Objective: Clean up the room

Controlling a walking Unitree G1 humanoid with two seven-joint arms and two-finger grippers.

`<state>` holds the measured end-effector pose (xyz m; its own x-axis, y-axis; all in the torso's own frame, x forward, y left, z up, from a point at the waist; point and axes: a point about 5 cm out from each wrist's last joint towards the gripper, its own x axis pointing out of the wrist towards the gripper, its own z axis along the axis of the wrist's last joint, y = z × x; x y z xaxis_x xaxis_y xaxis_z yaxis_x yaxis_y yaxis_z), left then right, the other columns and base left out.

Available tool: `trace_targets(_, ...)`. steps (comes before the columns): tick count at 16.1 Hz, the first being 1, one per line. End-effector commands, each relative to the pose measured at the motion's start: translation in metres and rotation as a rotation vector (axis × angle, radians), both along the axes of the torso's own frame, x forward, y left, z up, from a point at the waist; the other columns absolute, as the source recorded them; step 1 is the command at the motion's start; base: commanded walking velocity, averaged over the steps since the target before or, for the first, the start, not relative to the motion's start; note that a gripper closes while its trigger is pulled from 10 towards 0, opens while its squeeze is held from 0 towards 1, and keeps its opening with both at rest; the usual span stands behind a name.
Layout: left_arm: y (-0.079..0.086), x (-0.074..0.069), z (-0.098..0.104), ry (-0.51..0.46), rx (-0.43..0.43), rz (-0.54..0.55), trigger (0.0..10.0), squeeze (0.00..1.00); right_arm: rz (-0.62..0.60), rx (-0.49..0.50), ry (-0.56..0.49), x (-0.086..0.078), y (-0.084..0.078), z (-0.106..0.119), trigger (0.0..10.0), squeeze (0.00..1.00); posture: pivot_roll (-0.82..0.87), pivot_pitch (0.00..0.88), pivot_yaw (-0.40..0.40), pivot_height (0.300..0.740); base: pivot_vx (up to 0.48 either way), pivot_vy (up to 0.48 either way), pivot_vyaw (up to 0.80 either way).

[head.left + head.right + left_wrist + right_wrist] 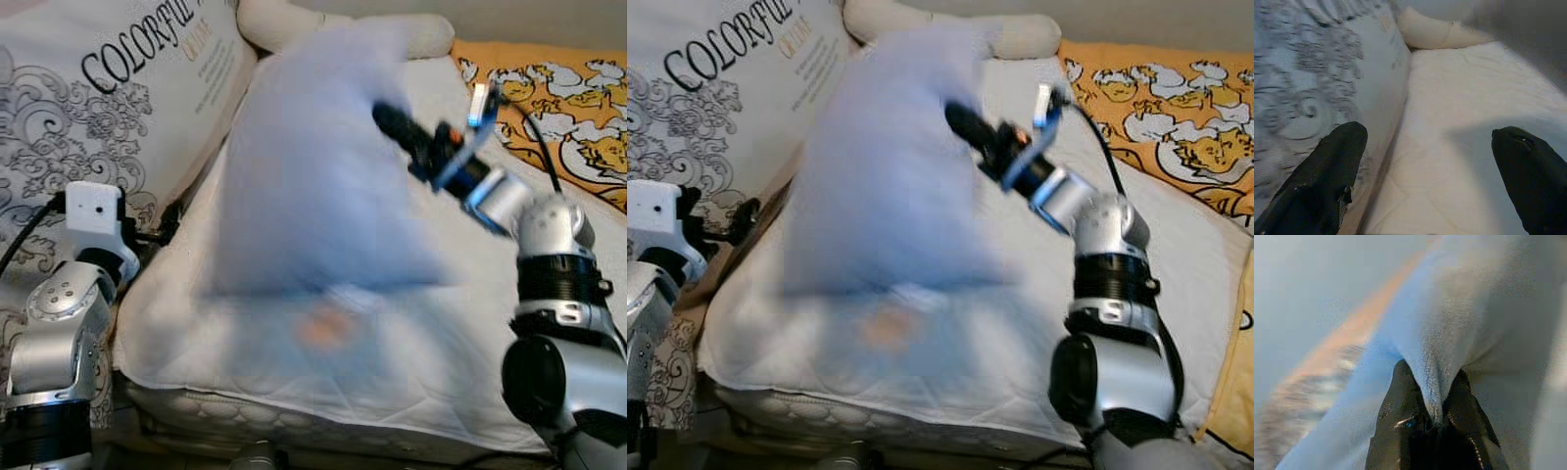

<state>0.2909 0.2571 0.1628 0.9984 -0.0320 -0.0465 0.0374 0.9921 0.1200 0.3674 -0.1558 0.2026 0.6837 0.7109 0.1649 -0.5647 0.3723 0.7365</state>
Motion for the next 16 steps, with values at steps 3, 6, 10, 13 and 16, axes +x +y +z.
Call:
trace_targets(3,0.002,0.006,0.004,-0.01,-0.073,0.011,10.0,0.0,-0.128,-0.144,0.236,-0.013,-0.021,-0.07,0.0,0.0,0.0,0.0,0.064,0.74,0.0,0.0,0.0)
trace_targets(6,-0.037,0.014,-0.033,0.189,-0.059,-0.205,10.0,0.0,-0.242,-0.203,0.421,-0.028,-0.029,-0.124,0.0,0.0,0.0,0.0,0.06,0.74,0.0,0.0,0.0)
trace_targets(10,-0.1,0.024,-0.072,0.377,-0.218,-0.498,10.0,1.0,-0.273,-0.327,0.472,-0.035,-0.031,-0.146,0.0,0.0,0.0,0.0,0.045,0.74,0.0,0.0,0.0)
trace_targets(13,-0.115,0.03,-0.1,0.52,-0.303,-0.522,10.0,1.0,-0.278,-0.352,0.46,-0.033,-0.029,-0.147,0.0,0.0,-0.02,0.0,0.049,0.74,0.0,0.0,0.0)
trace_targets(16,-0.126,0.034,-0.106,0.548,-0.366,-0.561,10.0,1.0,-0.254,-0.363,0.459,-0.035,-0.026,-0.15,0.0,0.0,-0.04,0.0,0.048,0.74,0.0,0.0,0.0)
